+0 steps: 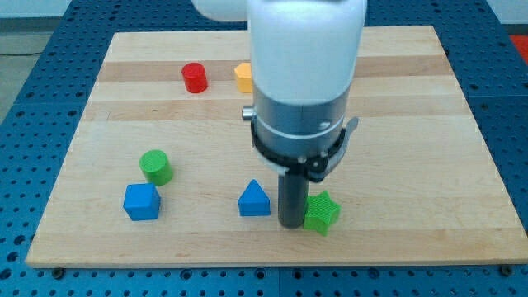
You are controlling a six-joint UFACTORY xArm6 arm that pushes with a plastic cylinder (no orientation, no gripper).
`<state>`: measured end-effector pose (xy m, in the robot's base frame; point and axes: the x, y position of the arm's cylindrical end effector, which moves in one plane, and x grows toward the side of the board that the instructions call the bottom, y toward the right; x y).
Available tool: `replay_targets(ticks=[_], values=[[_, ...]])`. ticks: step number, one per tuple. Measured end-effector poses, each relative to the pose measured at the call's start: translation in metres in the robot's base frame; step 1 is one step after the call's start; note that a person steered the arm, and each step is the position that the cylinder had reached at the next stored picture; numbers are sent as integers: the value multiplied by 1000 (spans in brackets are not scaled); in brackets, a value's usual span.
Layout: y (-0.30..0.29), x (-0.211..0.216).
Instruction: Move the blue triangle slightly to the top side
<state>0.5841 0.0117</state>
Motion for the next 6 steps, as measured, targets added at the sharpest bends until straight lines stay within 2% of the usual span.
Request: replay_targets(ticks=[1, 2, 6], values=[[-35, 15], [-40, 3], [-24, -93]])
